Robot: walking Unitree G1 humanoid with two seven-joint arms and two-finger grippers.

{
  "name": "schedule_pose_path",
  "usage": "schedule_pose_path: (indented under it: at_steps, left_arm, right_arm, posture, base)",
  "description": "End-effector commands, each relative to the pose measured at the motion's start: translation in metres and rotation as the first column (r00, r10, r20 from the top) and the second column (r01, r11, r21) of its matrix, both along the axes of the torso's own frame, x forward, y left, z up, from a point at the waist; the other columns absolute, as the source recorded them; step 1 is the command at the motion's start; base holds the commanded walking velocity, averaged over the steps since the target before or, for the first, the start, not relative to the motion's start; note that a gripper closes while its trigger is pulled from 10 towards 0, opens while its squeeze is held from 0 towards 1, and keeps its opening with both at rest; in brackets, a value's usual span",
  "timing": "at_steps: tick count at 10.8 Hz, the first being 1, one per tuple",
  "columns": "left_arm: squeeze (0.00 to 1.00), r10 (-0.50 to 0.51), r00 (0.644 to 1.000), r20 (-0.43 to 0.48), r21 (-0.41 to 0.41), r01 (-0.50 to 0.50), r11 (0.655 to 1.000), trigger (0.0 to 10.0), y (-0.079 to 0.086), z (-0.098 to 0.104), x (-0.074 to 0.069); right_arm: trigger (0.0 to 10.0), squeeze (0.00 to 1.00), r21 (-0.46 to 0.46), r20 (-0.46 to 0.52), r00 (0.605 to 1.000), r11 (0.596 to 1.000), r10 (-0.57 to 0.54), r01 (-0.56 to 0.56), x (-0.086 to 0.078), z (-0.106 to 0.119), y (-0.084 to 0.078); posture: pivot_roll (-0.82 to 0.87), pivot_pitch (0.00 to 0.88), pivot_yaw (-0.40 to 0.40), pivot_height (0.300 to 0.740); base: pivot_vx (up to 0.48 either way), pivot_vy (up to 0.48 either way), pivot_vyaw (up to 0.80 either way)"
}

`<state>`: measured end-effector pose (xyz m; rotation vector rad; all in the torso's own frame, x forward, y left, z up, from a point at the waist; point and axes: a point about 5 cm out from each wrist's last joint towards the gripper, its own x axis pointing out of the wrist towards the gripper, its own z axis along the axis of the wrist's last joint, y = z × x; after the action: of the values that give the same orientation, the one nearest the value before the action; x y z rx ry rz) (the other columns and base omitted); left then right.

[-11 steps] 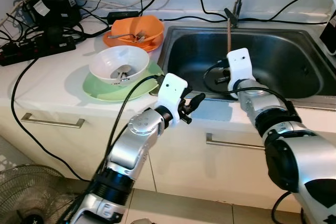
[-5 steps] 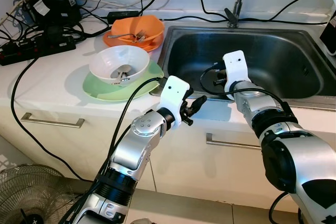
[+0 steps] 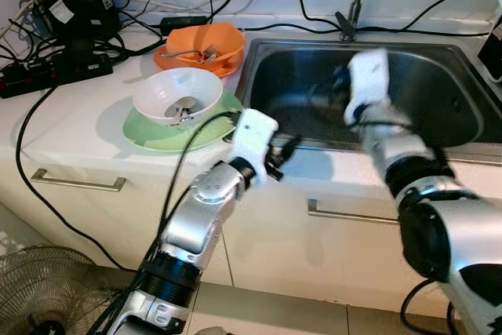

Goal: Kitchen organization

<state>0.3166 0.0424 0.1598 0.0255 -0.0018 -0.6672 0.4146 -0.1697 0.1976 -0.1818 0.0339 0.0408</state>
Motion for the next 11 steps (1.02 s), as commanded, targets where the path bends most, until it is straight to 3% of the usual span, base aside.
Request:
schedule_pose_path:
  at_steps: [1, 3, 4, 6, 8, 11]
  left_arm:
    - [0.0, 0.034, 0.999, 0.003, 0.007, -0.034, 0.999, 10.0, 0.006, -0.004, 0.002]
    - [0.0, 0.108, 0.993, 0.046, -0.024, -0.107, 0.994, 10.0, 0.015, -0.002, 0.006]
    - [0.0, 0.152, 0.985, 0.079, -0.047, -0.148, 0.988, 10.0, 0.02, -0.001, 0.006]
    - [0.0, 0.199, 0.974, 0.111, -0.071, -0.192, 0.979, 10.0, 0.028, -0.001, 0.005]
    - [0.0, 0.235, 0.963, 0.134, -0.114, -0.221, 0.969, 10.0, 0.035, -0.001, 0.005]
    - [0.0, 0.274, 0.951, 0.141, -0.162, -0.251, 0.954, 10.0, 0.038, -0.005, 0.001]
  right_arm:
    - [10.0, 0.0, 0.018, 0.076, 0.997, 1.0, 0.003, -0.004, 0.002, 0.014, 0.0]
    - [10.0, 0.0, 0.053, 0.192, 0.98, 0.998, -0.041, 0.031, -0.006, 0.01, -0.009]
    - [10.0, 0.0, 0.085, 0.304, 0.95, 0.995, -0.065, 0.041, -0.02, 0.001, -0.015]
    - [10.0, 0.0, 0.117, 0.396, 0.91, 0.99, -0.124, 0.084, -0.047, -0.019, -0.022]
    - [10.0, 0.0, 0.117, 0.422, 0.898, 0.99, -0.126, 0.084, -0.075, -0.042, -0.014]
    - [10.0, 0.0, 0.155, 0.455, 0.884, 0.987, -0.111, 0.045, -0.093, -0.047, 0.006]
  posture:
    - [0.12, 0.0, 0.07, 0.74]
    - [0.1, 0.0, 0.077, 0.74]
    - [0.09, 0.0, 0.087, 0.74]
    - [0.07, 0.0, 0.098, 0.74]
    - [0.05, 0.0, 0.104, 0.74]
    - [0.05, 0.0, 0.1, 0.74]
  base:
    - [0.0, 0.0, 0.0]
    - [0.0, 0.0, 0.0]
    - [0.0, 0.0, 0.0]
    - [0.0, 0.0, 0.0]
    - [0.0, 0.0, 0.0]
    - [0.0, 0.0, 0.0]
